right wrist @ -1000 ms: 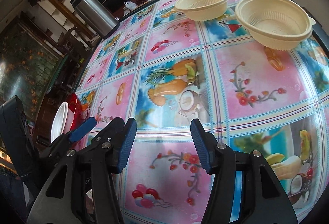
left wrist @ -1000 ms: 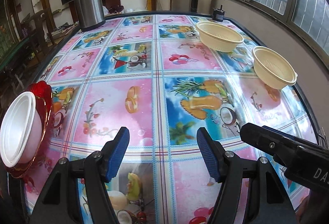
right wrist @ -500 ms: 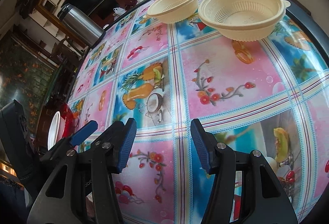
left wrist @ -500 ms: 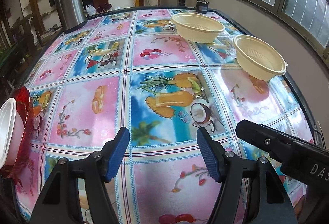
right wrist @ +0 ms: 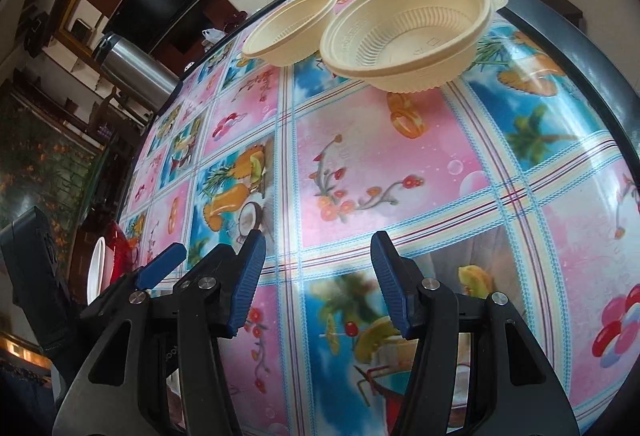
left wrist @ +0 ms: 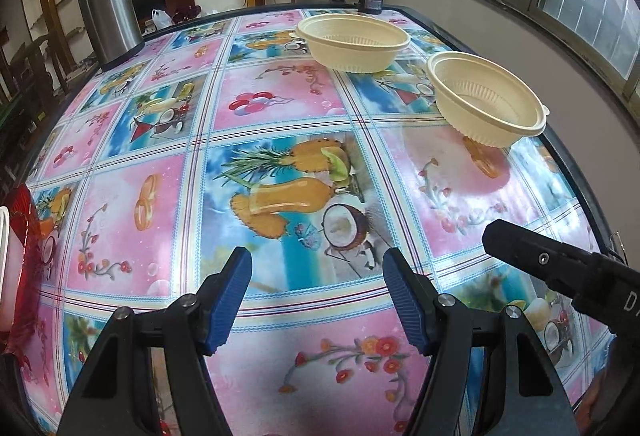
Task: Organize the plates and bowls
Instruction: 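Move the left tool toward the larger beige ribbed bowl, then close the left tool on the rim of the larger beige bowl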
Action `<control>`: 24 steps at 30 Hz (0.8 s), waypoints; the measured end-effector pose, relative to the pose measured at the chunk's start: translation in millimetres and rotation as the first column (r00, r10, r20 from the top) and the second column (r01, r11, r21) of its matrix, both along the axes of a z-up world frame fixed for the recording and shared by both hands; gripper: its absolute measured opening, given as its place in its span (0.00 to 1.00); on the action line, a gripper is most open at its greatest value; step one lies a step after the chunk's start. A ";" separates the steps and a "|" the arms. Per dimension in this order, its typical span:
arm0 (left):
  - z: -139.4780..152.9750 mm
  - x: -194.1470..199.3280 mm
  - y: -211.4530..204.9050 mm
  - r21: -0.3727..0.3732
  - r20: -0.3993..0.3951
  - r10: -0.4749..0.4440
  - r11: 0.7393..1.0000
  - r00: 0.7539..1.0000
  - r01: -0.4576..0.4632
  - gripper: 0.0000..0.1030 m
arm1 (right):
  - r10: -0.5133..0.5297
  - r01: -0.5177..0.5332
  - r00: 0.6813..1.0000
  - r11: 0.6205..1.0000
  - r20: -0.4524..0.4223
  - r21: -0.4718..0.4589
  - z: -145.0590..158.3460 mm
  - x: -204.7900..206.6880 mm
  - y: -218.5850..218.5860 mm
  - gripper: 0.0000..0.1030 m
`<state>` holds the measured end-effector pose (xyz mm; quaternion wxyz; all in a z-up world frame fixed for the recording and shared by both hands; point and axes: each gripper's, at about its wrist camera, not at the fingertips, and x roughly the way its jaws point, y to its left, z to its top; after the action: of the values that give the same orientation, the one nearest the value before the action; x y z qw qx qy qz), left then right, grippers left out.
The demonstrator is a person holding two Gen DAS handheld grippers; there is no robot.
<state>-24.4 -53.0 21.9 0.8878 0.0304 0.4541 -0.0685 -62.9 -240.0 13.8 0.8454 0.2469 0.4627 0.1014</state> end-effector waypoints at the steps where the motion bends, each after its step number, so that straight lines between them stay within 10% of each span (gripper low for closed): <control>1: -0.4 1.5 -3.1 0.001 -0.001 -0.004 1.000 1.000 0.004 0.66 | -0.007 0.007 1.000 1.000 -0.001 0.000 -0.5 0.3 -4.0 0.53; 24: 17.7 56.7 -55.1 -0.038 -0.009 -0.034 0.999 0.999 0.034 0.66 | -0.197 0.198 0.980 0.980 0.033 -0.001 15.5 24.4 -105.8 0.63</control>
<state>32.3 -108.1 39.5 0.8847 0.0212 0.4564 -0.0921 -38.4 -345.8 29.3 0.8592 0.2880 0.4224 0.0198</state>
